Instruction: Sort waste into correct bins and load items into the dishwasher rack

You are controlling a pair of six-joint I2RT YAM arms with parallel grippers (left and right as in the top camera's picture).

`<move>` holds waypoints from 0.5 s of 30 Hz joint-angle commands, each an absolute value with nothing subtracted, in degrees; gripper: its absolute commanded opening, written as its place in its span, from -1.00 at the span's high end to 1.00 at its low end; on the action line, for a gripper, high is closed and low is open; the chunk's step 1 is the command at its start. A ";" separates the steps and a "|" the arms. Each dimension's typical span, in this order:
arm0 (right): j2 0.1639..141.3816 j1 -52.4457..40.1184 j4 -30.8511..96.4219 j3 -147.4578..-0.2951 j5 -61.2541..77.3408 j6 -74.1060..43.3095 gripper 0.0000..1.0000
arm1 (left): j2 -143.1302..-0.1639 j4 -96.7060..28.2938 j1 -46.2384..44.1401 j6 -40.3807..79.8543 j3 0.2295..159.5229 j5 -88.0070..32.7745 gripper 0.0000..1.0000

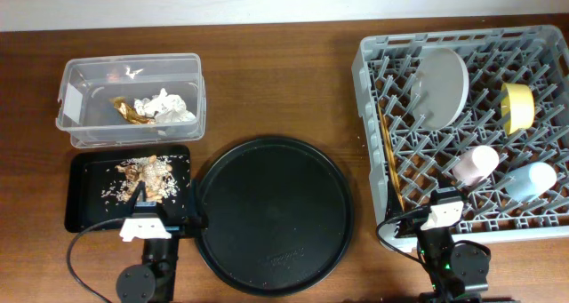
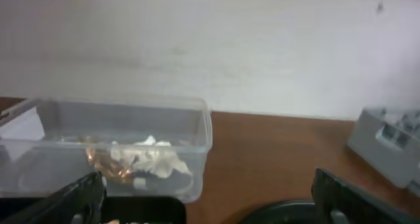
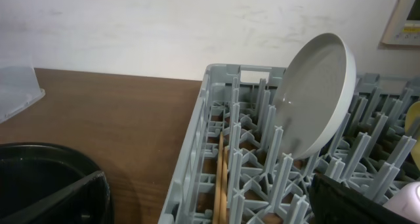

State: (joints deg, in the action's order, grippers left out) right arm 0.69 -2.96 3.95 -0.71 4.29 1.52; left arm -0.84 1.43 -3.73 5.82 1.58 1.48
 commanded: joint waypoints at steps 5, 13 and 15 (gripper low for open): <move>0.36 -2.55 4.12 -0.32 3.81 1.28 -0.97 | -0.27 -4.75 -3.57 -2.24 0.47 -0.67 -0.99; 0.36 -2.55 4.12 -0.32 3.81 1.28 -0.97 | -0.30 -4.75 -3.57 -2.24 0.47 -0.67 -0.99; 0.36 -2.55 4.12 -0.32 3.81 1.28 -0.97 | -0.30 -4.75 -3.57 -2.24 0.47 -0.67 -0.99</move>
